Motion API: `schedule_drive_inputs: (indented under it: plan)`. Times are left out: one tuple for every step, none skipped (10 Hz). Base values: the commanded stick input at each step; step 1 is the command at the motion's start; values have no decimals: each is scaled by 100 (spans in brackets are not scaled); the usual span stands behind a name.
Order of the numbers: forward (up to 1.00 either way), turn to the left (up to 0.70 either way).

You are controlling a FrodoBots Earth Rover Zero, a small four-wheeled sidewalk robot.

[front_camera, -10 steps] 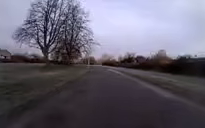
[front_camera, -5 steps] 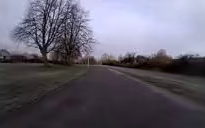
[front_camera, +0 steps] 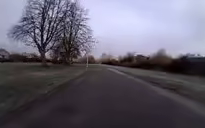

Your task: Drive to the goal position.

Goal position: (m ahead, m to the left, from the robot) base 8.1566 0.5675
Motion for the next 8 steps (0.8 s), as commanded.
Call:
schedule_drive_inputs:
  plan:
    - [85,0]
    - [85,0]
    - [85,0]
    - [85,0]
    - [85,0]
    - [85,0]
    - [85,0]
    - [85,0]
